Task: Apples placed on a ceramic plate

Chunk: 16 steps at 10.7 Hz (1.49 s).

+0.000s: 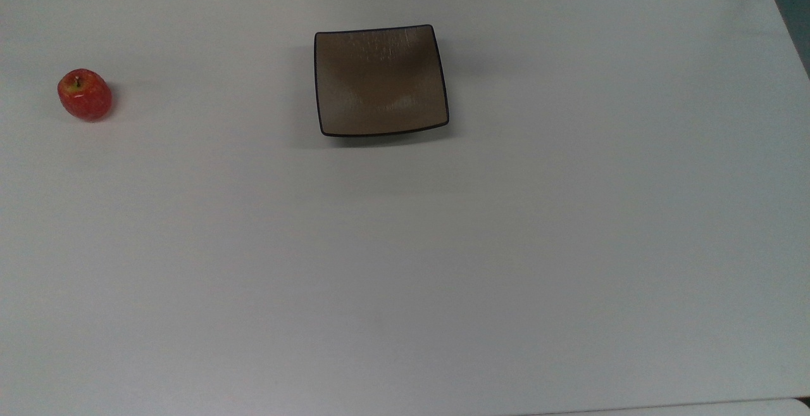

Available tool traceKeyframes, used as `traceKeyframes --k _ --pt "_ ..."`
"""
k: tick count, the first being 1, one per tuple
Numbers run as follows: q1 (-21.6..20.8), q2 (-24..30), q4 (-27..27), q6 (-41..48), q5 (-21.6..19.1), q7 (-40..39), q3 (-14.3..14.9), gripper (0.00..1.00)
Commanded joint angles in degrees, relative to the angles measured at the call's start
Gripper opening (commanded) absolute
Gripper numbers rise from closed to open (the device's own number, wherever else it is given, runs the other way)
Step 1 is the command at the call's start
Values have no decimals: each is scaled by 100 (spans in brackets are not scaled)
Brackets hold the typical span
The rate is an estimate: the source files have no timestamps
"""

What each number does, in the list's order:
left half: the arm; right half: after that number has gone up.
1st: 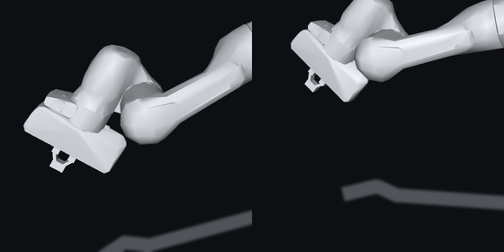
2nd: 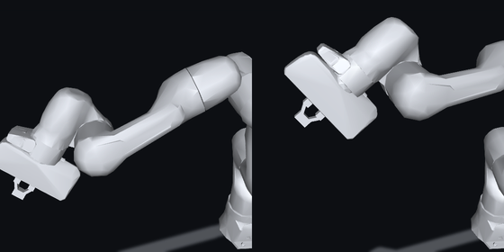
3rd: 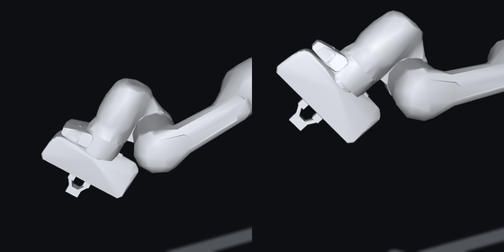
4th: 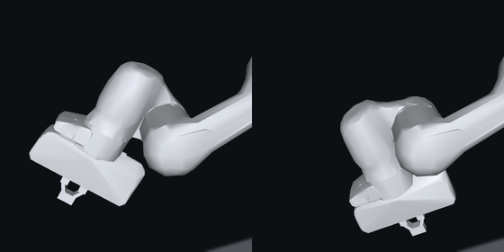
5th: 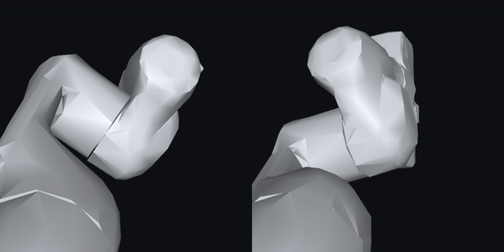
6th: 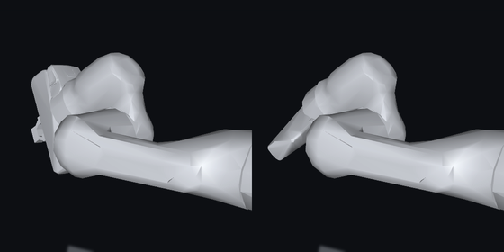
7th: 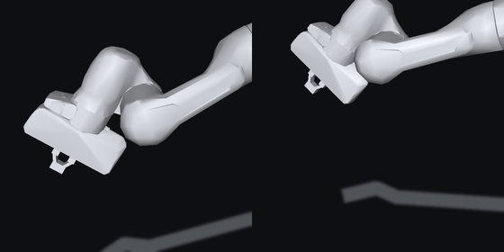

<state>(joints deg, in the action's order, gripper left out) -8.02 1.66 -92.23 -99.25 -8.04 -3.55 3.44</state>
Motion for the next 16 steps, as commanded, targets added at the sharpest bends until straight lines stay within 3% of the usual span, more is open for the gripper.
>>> traceKeyframes --k 1,9,14,16 --pt "-86 106 -102 -33 -39 144 87 100" --pt "-7 124 -68 133 -39 -66 113 100" --pt "449 247 -32 661 206 -2155 104 100" --pt "730 212 125 705 277 -2465 113 100"
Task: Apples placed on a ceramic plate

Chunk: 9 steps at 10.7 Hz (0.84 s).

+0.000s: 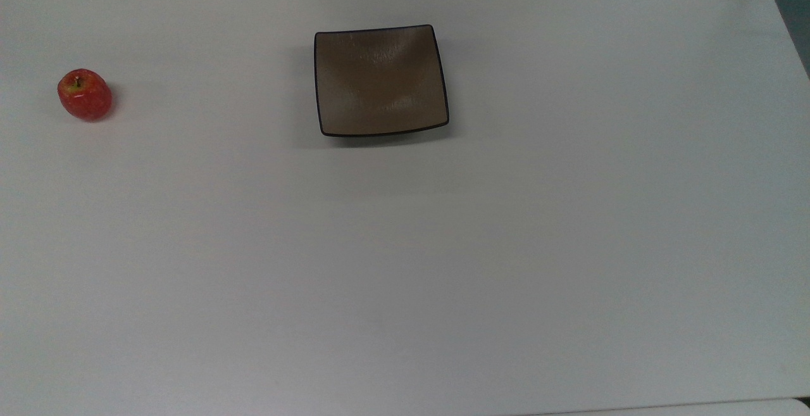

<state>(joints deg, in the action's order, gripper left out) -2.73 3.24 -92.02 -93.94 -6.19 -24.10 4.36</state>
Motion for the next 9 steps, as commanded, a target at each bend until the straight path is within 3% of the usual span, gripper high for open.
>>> traceKeyframes --k 1,3,7,9 --pt "334 54 114 174 284 -577 39 100" --pt "544 -103 184 95 514 -692 109 100" --pt "897 -560 552 60 514 -1604 740 100" --pt "950 -754 545 -464 505 -1826 1005 100"
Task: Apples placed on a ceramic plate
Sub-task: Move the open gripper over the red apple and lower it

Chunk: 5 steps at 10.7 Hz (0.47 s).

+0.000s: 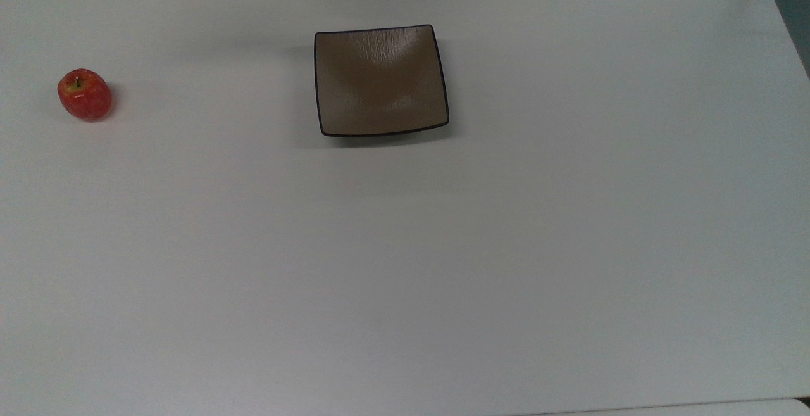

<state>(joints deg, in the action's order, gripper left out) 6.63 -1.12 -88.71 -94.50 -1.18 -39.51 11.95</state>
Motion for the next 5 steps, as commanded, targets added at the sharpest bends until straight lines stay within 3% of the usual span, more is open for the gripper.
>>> traceKeyframes --k 1,4,5 --pt "127 -440 196 -725 -22 -303 324 100" --pt "400 -949 161 -1114 -31 -881 386 100" --pt "400 -1160 143 -1202 -49 -1031 570 100"
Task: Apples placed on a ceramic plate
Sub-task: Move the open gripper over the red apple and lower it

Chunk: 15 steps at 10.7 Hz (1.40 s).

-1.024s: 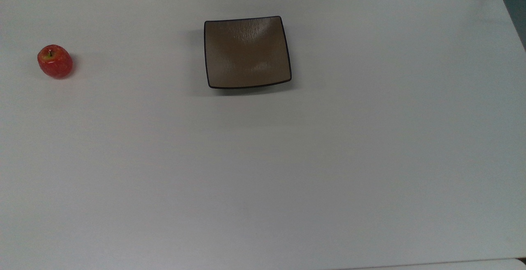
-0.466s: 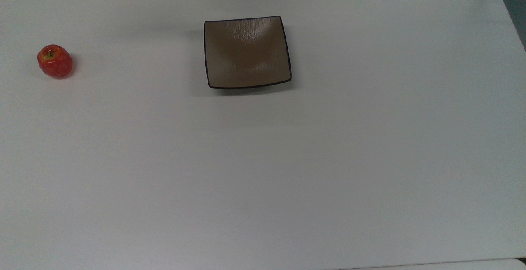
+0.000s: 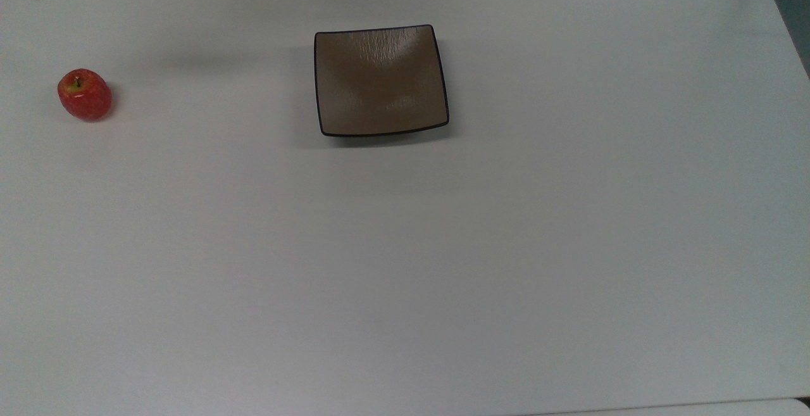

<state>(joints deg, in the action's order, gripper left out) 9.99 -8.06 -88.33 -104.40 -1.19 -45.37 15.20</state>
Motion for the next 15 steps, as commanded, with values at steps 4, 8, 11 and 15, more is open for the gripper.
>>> traceKeyframes --k 4,8,11,15 --pt "240 -1091 -157 -888 -4 -657 290 100" --pt "328 -1540 -360 -1406 109 -763 299 100" --pt "381 -1760 -500 -1662 145 -754 299 100" --pt "407 -1831 -861 -2207 618 -736 299 100"
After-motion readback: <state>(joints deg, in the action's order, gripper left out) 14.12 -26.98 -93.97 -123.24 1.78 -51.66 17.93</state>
